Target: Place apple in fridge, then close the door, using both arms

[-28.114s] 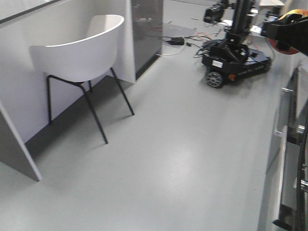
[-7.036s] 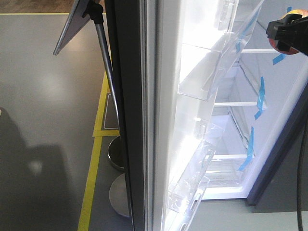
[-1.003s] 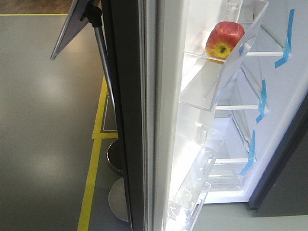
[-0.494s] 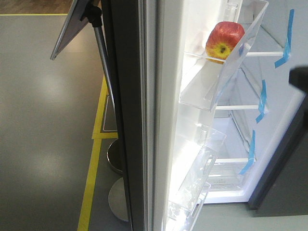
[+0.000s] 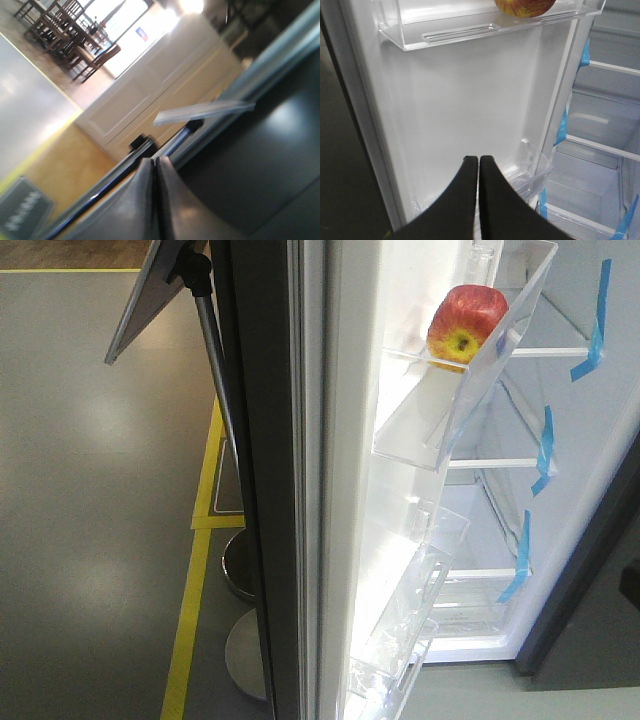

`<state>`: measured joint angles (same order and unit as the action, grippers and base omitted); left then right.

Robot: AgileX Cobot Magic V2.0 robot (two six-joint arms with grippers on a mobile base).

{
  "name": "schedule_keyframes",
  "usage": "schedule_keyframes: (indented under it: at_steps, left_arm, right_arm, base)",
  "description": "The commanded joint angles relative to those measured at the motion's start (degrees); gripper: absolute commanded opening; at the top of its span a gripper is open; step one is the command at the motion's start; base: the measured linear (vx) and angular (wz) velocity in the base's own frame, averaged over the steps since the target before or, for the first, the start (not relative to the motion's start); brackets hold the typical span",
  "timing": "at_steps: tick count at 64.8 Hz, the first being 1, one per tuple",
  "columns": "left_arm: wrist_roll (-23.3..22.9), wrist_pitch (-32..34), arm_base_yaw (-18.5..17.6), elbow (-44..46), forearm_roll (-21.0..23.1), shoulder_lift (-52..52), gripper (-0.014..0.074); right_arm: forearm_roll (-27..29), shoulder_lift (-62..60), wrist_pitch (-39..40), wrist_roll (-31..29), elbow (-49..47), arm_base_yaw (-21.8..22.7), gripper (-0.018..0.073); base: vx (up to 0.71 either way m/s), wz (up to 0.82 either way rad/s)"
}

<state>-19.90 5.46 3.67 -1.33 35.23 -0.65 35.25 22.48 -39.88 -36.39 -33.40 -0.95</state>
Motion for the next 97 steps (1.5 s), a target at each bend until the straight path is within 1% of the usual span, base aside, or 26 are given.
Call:
schedule_keyframes:
  at_steps: [1, 3, 7, 12, 16, 21, 23, 27, 30, 39, 43, 49, 56, 65, 83, 90, 97]
  left_arm:
    - [-4.7, 5.5, -0.3, -1.3, 4.7, -0.9, -0.0006]
    - [-6.5, 6.1, -0.3, -1.3, 6.0, -0.9, -0.0006]
    - [-9.1, 6.4, -0.3, -1.3, 7.0, -0.9, -0.0006]
    - [-11.8, 6.9, -0.3, -1.1, 7.2, -0.9, -0.0006]
    - [-15.2, 7.4, -0.3, -0.9, 7.2, -0.9, -0.0006]
    - [-18.9, 7.4, -0.3, 0.9, 7.1, -0.9, -0.0006]
    - [-19.4, 7.3, -0.3, 2.3, 7.0, -0.9, -0.0006]
    - [-19.4, 7.4, -0.3, 5.5, 6.1, -0.9, -0.0006]
    - [-19.4, 7.4, -0.3, 8.4, 4.6, -0.8, -0.0006]
    - [-19.4, 7.8, -0.3, 16.6, -2.5, 1.6, -0.0006]
    - [-19.4, 7.8, -0.3, 20.2, -5.0, 4.4, -0.0006]
    - [-19.4, 7.8, -0.3, 25.7, -6.8, 9.4, -0.0006]
    - [-19.4, 7.8, -0.3, 32.3, -9.3, 18.0, -0.0006]
    - [-19.4, 6.5, -0.3, 41.7, -9.6, 29.4, -0.0006]
    - [-19.4, -1.8, -0.7, 59.1, -9.8, 51.6, -0.0006]
    - [-19.4, -3.6, -3.3, 64.0, -9.8, 59.0, -0.0006]
    - [-19.4, -4.6, -7.5, 69.5, -9.8, 65.5, -0.0006]
  right_arm:
    - [1.1, -1.6, 1.8, 0.8, -0.8, 0.3, -0.0005]
    - [1.0, -2.1, 1.1, 0.9, -0.8, 0.3, -0.0005]
    - [1.0, -2.6, 0.7, 0.9, -0.8, 0.3, -0.0005]
    - [1.0, -2.8, 0.7, 0.9, -0.8, 0.3, -0.0005]
    - [1.0, -2.8, 0.7, 0.9, -0.8, 0.3, -0.0005]
    - [1.0, -2.8, 0.7, 0.9, -0.8, 0.3, -0.0005]
    - [1.0, -2.8, 0.7, 0.9, -0.8, 0.3, -0.0005]
    - [1.0, -2.8, 0.7, 0.9, -0.8, 0.3, -0.0005]
    - [1.0, -2.8, 0.7, 0.9, -0.8, 0.3, -0.0005]
    - [1.0, -2.8, 0.7, 0.9, -0.8, 0.3, -0.0005]
    - [1.0, -2.8, 0.7, 0.9, -0.8, 0.3, -0.0005]
    - [1.0, -2.8, 0.7, 0.9, -0.8, 0.3, -0.0005]
    - [1.0, -2.8, 0.7, 0.9, -0.8, 0.3, -0.0005]
    - [1.2, -2.7, 0.7, 0.9, -0.8, 0.3, -0.0005]
    - [2.7, -2.7, 0.7, 0.9, -0.8, 0.3, -0.0005]
    - [2.8, -2.7, 0.7, 0.9, -0.8, 0.3, -0.0005]
    - [2.8, -2.7, 0.8, 0.9, -0.8, 0.3, -0.0005]
  base:
    - [0.00, 0.00]
    - [0.00, 0.00]
    - [0.00, 0.00]
    - [0.00, 0.00]
    - [0.00, 0.00]
    - [0.00, 0.00]
    - [0.00, 0.00]
    - [0.00, 0.00]
    - [0.00, 0.00]
    - [0.00, 0.00]
    - [0.00, 0.00]
    - [0.00, 0.00]
    - [0.00, 0.00]
    - [0.00, 0.00]
    - [0.00, 0.00]
    - [0.00, 0.00]
    - [0.00, 0.00]
